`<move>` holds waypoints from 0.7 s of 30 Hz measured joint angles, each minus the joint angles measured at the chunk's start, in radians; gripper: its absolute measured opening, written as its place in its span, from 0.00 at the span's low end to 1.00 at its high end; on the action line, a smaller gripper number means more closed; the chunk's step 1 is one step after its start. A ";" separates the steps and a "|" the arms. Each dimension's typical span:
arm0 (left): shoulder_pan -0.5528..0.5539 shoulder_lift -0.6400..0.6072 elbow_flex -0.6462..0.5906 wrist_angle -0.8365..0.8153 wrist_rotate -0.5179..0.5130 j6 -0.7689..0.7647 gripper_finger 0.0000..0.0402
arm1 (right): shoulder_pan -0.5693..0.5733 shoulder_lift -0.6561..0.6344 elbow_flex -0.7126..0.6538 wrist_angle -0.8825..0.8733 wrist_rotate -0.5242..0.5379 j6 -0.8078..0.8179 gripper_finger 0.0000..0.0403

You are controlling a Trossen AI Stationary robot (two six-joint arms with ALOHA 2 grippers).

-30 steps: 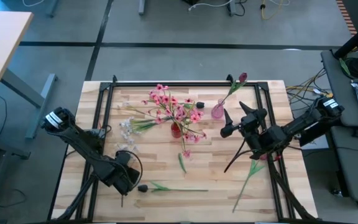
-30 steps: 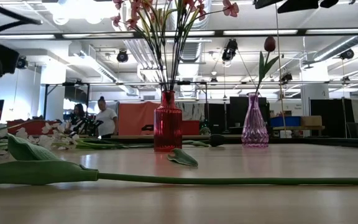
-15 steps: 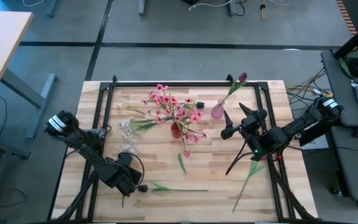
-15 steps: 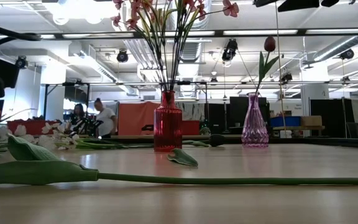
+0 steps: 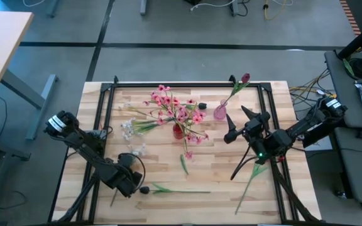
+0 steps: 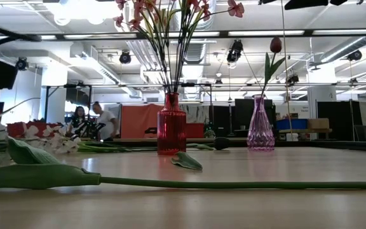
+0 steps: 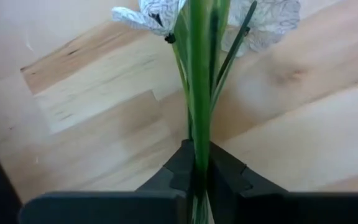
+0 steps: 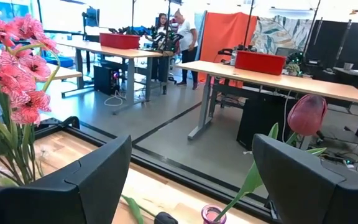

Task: Sort flowers into vase by color
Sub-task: Put the bottom white flowers into the red vase

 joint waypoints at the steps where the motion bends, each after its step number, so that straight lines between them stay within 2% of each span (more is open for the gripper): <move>1: -0.002 -0.014 0.002 -0.002 -0.001 0.005 0.02 | 0.000 0.000 0.000 0.000 0.000 0.000 0.81; 4: -0.011 -0.063 0.038 -0.027 -0.047 0.043 0.01 | 0.000 0.000 0.000 0.000 0.000 0.000 0.81; 6: -0.020 -0.104 0.071 -0.045 -0.134 0.087 0.01 | 0.000 0.000 0.000 0.000 0.000 0.000 0.81; 9: -0.040 -0.177 0.122 -0.055 -0.318 0.168 0.01 | 0.000 0.000 0.000 0.000 0.000 0.000 0.81; 13: -0.080 -0.273 0.167 -0.043 -0.652 0.339 0.00 | 0.000 0.000 0.000 0.000 0.000 0.000 0.81; 15: -0.098 -0.321 0.172 -0.012 -0.830 0.462 0.00 | 0.000 0.000 0.000 0.000 0.000 0.000 0.81; 18: -0.121 -0.377 0.171 0.091 -1.047 0.732 0.00 | 0.000 0.000 0.000 0.000 0.000 0.000 0.81; 21: -0.125 -0.422 0.171 0.194 -1.148 0.994 0.00 | 0.000 0.000 0.000 0.000 0.000 0.002 0.81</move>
